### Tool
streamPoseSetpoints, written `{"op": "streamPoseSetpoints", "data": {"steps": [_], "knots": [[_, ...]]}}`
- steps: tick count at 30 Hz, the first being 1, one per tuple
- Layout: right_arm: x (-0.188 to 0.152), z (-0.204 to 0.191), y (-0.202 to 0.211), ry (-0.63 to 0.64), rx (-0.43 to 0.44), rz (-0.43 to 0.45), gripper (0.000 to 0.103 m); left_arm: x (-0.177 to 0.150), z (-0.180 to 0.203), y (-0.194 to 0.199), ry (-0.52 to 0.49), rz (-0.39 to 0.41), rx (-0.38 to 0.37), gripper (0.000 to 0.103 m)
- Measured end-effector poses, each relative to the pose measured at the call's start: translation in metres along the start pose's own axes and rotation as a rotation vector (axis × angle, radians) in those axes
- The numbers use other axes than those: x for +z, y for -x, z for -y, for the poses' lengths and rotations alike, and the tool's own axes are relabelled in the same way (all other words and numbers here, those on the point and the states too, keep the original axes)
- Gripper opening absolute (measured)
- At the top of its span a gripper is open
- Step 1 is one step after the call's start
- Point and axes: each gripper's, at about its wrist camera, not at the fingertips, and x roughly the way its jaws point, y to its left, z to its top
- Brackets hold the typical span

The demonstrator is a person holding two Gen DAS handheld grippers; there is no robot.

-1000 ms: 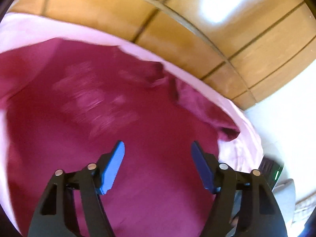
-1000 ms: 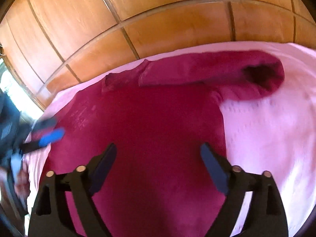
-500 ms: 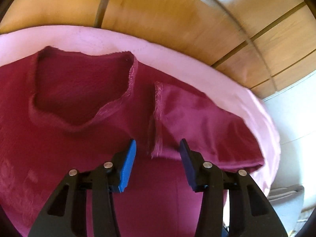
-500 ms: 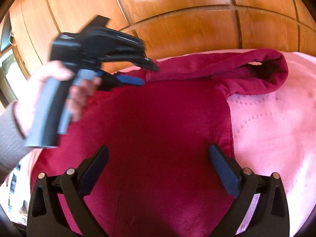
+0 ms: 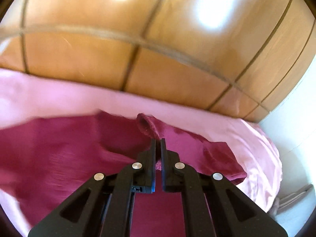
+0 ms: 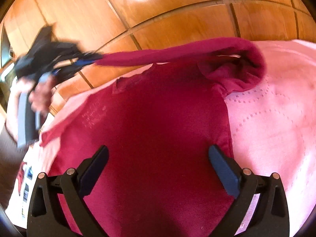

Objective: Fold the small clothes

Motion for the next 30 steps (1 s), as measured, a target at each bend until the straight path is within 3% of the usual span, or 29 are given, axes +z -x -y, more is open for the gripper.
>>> {"op": "streamPoseSetpoints", "data": {"steps": [5, 13, 17, 20, 24, 26, 30], "knots": [[0.010, 0.003, 0.009, -0.062, -0.009, 0.018, 0.101, -0.004, -0.046, 0.041, 0.023, 0.088, 0.086, 0.003], [0.038, -0.018, 0.035, -0.042, 0.020, 0.101, 0.101, -0.036, -0.104, 0.027, 0.069, 0.007, 0.166, 0.003], [0.064, -0.035, 0.020, 0.024, -0.008, 0.131, 0.101, -0.047, -0.116, 0.021, 0.089, 0.006, 0.192, 0.003], [0.075, -0.037, -0.020, 0.070, -0.098, 0.061, 0.100, -0.051, -0.122, 0.020, 0.093, 0.011, 0.220, 0.003], [0.054, -0.021, -0.066, 0.123, -0.275, -0.084, 0.096, -0.063, -0.122, 0.010, 0.041, -0.016, 0.282, 0.003], [0.037, -0.028, -0.071, 0.211, -0.325, -0.060, 0.095, -0.072, -0.126, 0.002, 0.026, -0.039, 0.314, 0.003], [0.029, -0.036, -0.077, 0.270, -0.392, -0.073, 0.099, -0.083, -0.125, -0.009, -0.029, -0.038, 0.371, 0.003]]}}
